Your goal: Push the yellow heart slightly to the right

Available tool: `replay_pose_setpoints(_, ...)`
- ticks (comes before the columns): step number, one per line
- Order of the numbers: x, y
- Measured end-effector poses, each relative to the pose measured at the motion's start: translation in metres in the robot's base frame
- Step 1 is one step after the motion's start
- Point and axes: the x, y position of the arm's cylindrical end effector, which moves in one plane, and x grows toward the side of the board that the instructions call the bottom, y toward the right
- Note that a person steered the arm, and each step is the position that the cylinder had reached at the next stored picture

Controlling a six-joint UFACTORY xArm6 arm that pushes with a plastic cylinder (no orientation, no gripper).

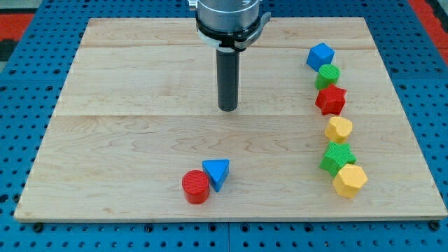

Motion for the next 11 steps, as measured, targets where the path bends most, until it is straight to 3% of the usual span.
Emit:
replay_pose_setpoints(9, 0.018, 0.044)
replay_pose_setpoints(11, 0.035, 0.126)
